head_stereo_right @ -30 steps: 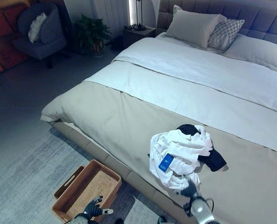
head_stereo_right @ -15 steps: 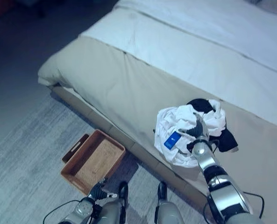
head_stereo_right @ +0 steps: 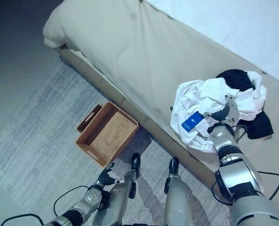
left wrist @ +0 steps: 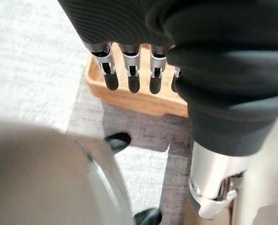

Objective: Pick up clothes into the bucket

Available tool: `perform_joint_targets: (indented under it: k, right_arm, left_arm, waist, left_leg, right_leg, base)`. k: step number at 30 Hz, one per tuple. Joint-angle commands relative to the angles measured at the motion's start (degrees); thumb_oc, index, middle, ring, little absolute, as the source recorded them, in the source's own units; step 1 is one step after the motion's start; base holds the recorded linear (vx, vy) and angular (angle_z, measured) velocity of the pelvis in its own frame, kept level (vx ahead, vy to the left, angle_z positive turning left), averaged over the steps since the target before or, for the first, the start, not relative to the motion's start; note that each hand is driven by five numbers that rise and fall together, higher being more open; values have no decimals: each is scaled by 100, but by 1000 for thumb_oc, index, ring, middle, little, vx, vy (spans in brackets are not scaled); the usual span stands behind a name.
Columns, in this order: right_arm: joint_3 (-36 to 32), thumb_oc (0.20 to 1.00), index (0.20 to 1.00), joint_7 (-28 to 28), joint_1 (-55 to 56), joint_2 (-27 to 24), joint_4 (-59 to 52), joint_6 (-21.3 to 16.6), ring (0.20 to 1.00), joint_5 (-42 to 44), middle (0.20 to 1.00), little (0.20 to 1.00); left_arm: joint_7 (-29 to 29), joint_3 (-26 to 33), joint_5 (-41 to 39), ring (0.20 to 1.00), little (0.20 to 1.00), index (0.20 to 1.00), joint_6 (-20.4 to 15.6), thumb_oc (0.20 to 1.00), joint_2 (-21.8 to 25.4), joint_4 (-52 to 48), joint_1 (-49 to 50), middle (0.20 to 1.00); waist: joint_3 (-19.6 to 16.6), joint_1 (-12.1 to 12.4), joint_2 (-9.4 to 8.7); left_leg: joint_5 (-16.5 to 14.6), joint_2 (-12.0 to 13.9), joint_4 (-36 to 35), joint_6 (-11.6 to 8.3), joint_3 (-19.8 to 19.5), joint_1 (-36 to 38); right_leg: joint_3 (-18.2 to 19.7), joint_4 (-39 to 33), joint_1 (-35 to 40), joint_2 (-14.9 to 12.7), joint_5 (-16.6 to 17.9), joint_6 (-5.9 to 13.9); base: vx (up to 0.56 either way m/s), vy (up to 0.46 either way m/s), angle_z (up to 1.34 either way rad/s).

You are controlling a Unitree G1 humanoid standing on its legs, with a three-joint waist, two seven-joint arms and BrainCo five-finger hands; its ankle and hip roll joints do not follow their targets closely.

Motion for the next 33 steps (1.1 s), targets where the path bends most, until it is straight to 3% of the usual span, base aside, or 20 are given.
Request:
perform_joint_targets:
  k: [1, 2, 7, 14, 18, 19, 20, 33]
  right_arm:
    - [342, 592, 592, 81, -314, -457, 225, 153, 592, 117, 592, 592]
    - [323, 200, 200, 130, -377, -503, 312, 168, 200, 146, 200, 200]
    - [327, 200, 200, 55, -482, -602, 100, 100, 200, 214, 200, 200]
    - [36, 200, 200, -167, -407, -667, -521, -105, 200, 557, 200, 200]
    - [-214, 200, 200, -182, -380, -709, -1417, -303, 200, 973, 200, 200]
    - [-219, 200, 200, -184, -378, -710, -1423, -300, 200, 972, 200, 200]
    - [-363, 200, 200, -263, -258, -783, -2078, -405, 200, 952, 200, 200]
    - [-1515, 200, 200, -531, 531, -1093, -4451, -744, 200, 700, 200, 200]
  left_arm:
    - [19, -227, -95, 1000, 1000, 1000, -52, 1000, -197, -150, 95, 1000]
    - [1, -293, -74, 1000, 1000, 1000, -42, 1000, -214, -170, 64, 1000]
    - [-41, -385, 6, 1000, 1000, 1000, -30, 1000, -286, -179, -41, 1000]
    - [20, -306, 19, 1000, 1000, 1000, -95, 1000, -323, -129, -131, 1000]
    - [30, -134, 69, 1000, 1000, 1000, -116, 1000, -271, -1, -107, 1000]
    - [30, -135, 69, 1000, 1000, 1000, -116, 1000, -270, -1, -110, 1000]
    - [4, -1, 125, 1000, 1000, 1000, -128, 1000, -193, 25, -45, 1000]
    - [-239, 609, 211, 1000, 1000, 1000, -203, 1000, 298, -599, 509, 1000]
  waist:
    - [-45, -2, -17]
    - [-17, 0, 21]
    - [54, -36, 193]
    - [-9, -124, 218]
    - [-213, -239, -26]
    - [-223, -233, -17]
    - [-414, -305, -218]
    - [-1482, -413, -845]
  left_leg:
    - [-146, -95, 144, 43, -402, -14]
    - [-119, -97, 108, 38, -436, -23]
    - [24, -120, -199, 19, -503, 72]
    - [18, -162, -301, 3, -506, 303]
    - [-108, -92, -242, -9, -335, 531]
    - [-89, -85, -246, -7, -335, 512]
    - [-191, -33, -172, -16, -211, 618]
    - [-745, 43, 112, 9, 220, 1612]
  right_leg:
    - [93, 248, -41, -85, 78, 97]
    - [64, 283, -77, -115, 63, 99]
    - [11, 455, -161, -254, -23, 116]
    - [-73, 332, 100, -331, -13, 166]
    - [5, 75, 413, -254, 61, 209]
    - [2, 43, 406, -245, 98, 210]
    - [39, -117, 587, -193, 176, 234]
    - [272, -993, 1945, 98, 309, 280]
  base:
    - [-33, -21, 27]
    - [-21, -22, 25]
    - [4, 17, 12]
    - [23, -5, 4]
    - [30, -6, 6]
    - [49, -7, -4]
    - [32, -7, -3]
    - [92, 19, -21]
